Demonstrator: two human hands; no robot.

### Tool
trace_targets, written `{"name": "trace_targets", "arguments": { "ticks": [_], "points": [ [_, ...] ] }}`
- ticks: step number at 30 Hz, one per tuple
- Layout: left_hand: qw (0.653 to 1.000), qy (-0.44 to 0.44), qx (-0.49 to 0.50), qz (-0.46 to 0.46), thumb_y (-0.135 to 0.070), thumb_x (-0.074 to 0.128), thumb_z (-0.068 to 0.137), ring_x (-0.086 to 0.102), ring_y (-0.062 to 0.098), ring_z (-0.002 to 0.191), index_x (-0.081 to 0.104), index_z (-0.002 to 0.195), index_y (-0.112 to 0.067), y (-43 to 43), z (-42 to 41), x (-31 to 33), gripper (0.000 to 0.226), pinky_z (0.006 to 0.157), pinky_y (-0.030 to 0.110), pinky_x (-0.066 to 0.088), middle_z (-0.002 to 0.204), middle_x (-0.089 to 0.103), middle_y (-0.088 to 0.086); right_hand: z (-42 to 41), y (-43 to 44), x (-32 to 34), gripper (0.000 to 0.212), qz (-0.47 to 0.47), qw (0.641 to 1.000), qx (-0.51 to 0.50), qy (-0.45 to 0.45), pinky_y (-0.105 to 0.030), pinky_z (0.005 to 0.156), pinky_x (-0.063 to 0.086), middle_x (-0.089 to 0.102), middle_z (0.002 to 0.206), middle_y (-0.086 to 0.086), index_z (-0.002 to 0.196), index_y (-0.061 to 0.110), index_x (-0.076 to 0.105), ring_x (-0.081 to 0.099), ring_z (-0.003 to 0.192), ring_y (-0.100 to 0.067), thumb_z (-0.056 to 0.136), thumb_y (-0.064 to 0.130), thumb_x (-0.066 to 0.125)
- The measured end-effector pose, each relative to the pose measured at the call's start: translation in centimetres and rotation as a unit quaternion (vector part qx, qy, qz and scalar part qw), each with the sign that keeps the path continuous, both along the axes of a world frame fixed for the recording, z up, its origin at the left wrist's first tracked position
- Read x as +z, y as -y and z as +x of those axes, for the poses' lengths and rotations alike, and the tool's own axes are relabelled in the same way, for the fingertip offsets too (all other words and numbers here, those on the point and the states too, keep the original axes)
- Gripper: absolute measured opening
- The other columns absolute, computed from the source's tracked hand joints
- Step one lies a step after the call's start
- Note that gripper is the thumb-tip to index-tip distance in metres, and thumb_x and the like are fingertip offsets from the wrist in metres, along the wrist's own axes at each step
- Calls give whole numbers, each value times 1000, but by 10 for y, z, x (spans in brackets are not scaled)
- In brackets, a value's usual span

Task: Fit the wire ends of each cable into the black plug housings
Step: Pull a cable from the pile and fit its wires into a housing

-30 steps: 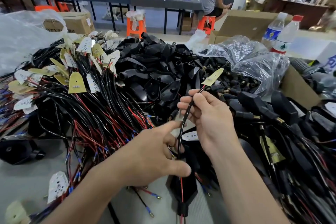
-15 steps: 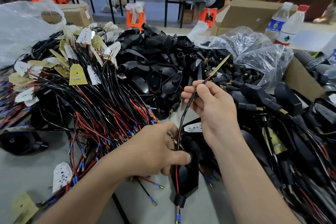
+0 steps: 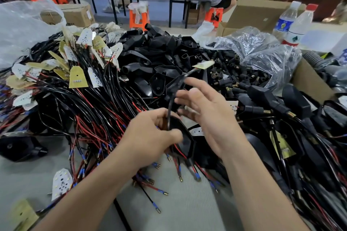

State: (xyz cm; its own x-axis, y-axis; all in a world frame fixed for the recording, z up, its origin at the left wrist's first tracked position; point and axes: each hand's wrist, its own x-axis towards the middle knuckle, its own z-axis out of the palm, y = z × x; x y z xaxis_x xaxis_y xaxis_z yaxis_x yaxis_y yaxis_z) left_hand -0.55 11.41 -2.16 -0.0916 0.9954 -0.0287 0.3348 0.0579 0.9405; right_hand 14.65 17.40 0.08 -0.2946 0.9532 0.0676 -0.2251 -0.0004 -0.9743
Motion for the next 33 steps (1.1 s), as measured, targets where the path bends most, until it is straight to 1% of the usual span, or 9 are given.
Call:
{"name": "trace_targets", "arguments": {
  "ticks": [4,7,10,14,18,20,22,27,33],
  "points": [
    [981,118,141,58,-25,72,65,76,23,69,81,83,-30,-3,-5,6,20,64,35,63,75,78,5,-1,10,-4,35,62,987,95,114,-29,87,59,77,110,3,131,27,65,72,100,-10,98,17,60],
    [958,145,231,86,-29,71,68,67,16,55,79,78,-31,-7,-11,8,12,55,32,56,65,73,0,-3,13,-8,47,52,975,137,168,-38,68,62,76,87,-2,130,35,61,71,72,-20,88,15,68],
    [941,191,263,92,-24,74,81,61,10,53,77,75,-26,-11,-19,8,7,53,24,51,63,70,-2,-2,10,-11,19,84,961,104,242,-26,47,43,69,64,-7,107,25,70,52,43,-16,92,21,60],
    [926,353,130,30,-22,77,82,71,16,74,72,97,-12,-13,-24,8,19,58,24,56,91,77,7,-3,10,-13,30,94,954,84,271,-26,49,39,68,59,-7,86,16,73,46,41,-11,102,27,50],
    [929,362,-56,43,-10,79,71,64,16,68,73,121,-12,-10,-33,8,51,65,26,56,94,70,11,-5,15,-6,41,53,960,142,234,-21,42,31,65,56,-15,76,16,73,38,39,-15,107,20,47],
    [925,373,-59,36,-10,78,72,60,12,63,69,125,-5,-9,-35,10,55,63,23,55,82,66,7,-3,16,-3,43,22,963,168,210,-23,41,26,61,53,-17,76,13,75,34,42,-20,108,18,47],
    [914,404,-30,30,-12,78,72,61,11,64,74,109,-5,-9,-37,11,38,62,20,55,80,66,8,1,15,-1,42,23,961,166,219,-22,42,26,58,51,-15,78,3,74,33,44,-20,107,17,47],
    [862,505,1,44,-11,71,77,62,12,69,71,112,-3,-8,-42,15,36,68,25,57,121,67,15,14,8,2,42,62,967,112,222,-14,43,30,56,51,-13,69,4,72,36,42,-11,104,16,51],
    [859,470,-161,119,-13,79,80,66,16,103,71,127,-19,-7,-41,12,48,81,28,53,134,67,9,17,5,3,32,102,978,-47,176,-15,45,29,57,50,-7,68,9,72,38,43,-8,84,30,53]
  ]
}}
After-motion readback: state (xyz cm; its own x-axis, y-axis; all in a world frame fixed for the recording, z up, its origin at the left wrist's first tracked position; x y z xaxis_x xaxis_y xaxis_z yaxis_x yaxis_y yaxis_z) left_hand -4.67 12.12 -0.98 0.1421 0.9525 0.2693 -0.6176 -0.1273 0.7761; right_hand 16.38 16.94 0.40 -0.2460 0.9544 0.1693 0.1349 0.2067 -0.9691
